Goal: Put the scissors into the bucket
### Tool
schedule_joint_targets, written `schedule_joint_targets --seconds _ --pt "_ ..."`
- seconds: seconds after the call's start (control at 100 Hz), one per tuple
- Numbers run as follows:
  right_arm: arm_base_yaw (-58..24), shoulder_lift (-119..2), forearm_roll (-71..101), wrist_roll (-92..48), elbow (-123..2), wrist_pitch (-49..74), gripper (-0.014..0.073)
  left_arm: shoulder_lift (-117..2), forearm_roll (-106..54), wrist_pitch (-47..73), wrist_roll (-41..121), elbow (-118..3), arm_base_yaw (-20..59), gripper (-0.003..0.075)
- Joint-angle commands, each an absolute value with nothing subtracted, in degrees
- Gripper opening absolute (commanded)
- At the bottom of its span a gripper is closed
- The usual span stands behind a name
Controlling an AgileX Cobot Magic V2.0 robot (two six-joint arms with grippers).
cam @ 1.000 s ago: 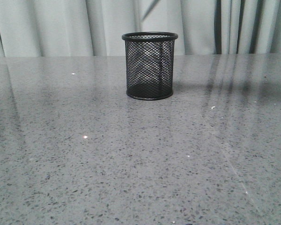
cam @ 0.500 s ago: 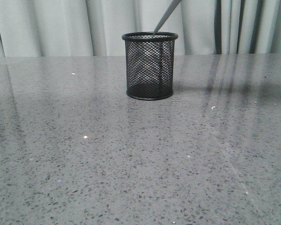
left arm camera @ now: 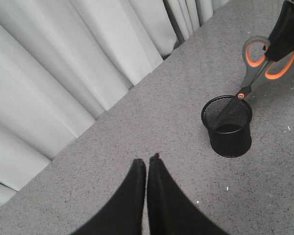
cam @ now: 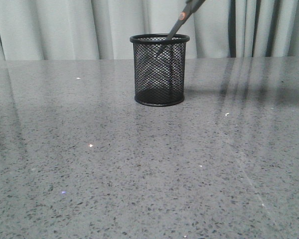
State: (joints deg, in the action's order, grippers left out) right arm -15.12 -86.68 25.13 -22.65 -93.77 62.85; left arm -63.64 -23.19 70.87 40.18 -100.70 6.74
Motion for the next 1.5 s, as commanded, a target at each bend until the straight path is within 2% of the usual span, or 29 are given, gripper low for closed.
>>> schedule_joint_targets --seconds 0.0,0.59,0.69,0.81,0.94,1.25,1.39,1.49 --pt "-16.12 -85.37 26.94 -23.04 -95.75 58.78 -0.0044 -62.84 -25.22 66.52 39.53 -102.29 6.56 -0.0020" --pt "-17.47 -87.89 25.85 -23.04 -95.75 58.35 -0.0038 -62.84 -25.01 66.47 39.53 -102.29 6.56 -0.0020" --pt "-17.47 -87.89 25.85 -23.04 -95.75 58.73 0.0042 -62.84 -25.01 66.47 39.53 -102.29 6.56 -0.0020" --pt "-17.47 -87.89 25.85 -22.83 -95.75 58.71 0.0211 -62.84 -25.01 66.47 39.53 -102.29 6.56 -0.0020" --pt "-17.47 -87.89 25.85 -22.83 -95.75 58.71 0.0275 -62.84 -25.01 66.47 39.53 -102.29 6.56 -0.0020" --pt "-14.16 -81.58 25.04 -22.16 -95.75 57.87 0.0255 -62.70 -24.30 63.41 38.37 -102.29 6.56 -0.0020" --pt "-11.22 -76.57 25.04 -21.82 -95.48 57.76 0.0125 -62.06 -23.45 61.70 36.51 -101.36 6.29 -0.0020" --pt "-10.05 -72.78 25.04 -21.77 -93.68 56.25 -0.0028 -60.02 -23.38 57.76 35.41 -97.94 6.17 -0.0020"
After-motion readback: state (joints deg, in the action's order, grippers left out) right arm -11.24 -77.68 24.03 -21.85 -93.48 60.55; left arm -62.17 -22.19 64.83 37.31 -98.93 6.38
